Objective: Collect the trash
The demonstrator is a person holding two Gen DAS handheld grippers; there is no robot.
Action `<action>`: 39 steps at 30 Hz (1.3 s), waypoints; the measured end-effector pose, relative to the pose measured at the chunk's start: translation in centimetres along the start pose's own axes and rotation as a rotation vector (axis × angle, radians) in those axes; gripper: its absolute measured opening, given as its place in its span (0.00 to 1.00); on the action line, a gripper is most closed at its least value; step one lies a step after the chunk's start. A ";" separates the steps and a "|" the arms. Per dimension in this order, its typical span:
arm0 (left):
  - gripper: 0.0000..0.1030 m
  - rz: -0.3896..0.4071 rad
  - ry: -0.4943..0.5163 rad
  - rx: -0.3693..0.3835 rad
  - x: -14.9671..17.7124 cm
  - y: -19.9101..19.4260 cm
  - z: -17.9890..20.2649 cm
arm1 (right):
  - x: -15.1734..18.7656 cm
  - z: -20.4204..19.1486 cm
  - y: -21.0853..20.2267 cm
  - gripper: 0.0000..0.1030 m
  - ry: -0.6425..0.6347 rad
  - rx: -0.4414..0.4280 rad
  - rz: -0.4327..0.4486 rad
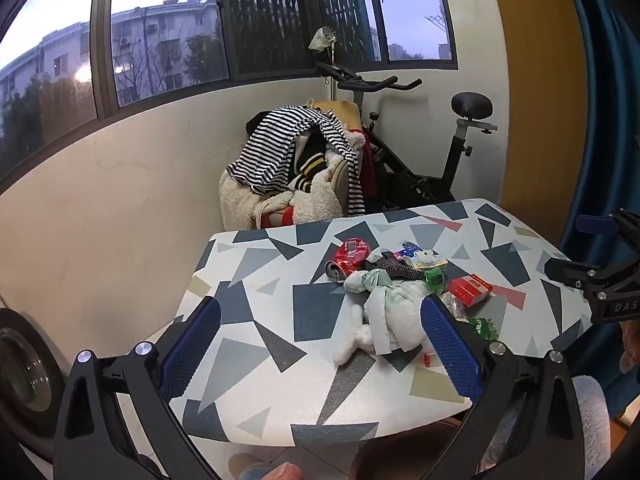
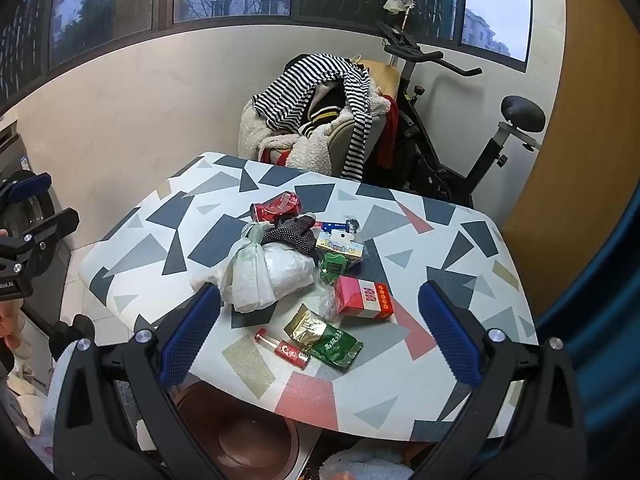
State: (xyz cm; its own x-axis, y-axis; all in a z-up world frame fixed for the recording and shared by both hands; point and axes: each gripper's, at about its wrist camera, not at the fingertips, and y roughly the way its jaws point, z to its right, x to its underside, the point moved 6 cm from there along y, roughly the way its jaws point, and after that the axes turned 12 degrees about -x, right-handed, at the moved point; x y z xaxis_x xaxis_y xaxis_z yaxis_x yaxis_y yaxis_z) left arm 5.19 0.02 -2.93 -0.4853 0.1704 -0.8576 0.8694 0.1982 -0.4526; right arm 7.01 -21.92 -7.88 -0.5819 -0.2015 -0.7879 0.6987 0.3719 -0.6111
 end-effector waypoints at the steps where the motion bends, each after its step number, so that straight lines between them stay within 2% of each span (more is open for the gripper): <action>1: 0.95 -0.002 0.000 0.002 0.0 0.0 0.0 | 0.0 0.0 0.0 0.95 -0.001 0.001 -0.001; 39: 0.95 -0.014 -0.001 -0.002 0.2 0.0 -0.1 | 0.2 0.0 0.4 0.95 -0.004 0.003 -0.005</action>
State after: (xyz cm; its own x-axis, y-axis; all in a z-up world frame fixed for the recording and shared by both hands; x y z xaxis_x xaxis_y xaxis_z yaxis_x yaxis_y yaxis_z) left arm 5.06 0.13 -3.05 -0.4971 0.1663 -0.8516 0.8624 0.2027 -0.4639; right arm 7.20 -21.81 -8.25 -0.5833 -0.2069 -0.7855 0.6972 0.3685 -0.6149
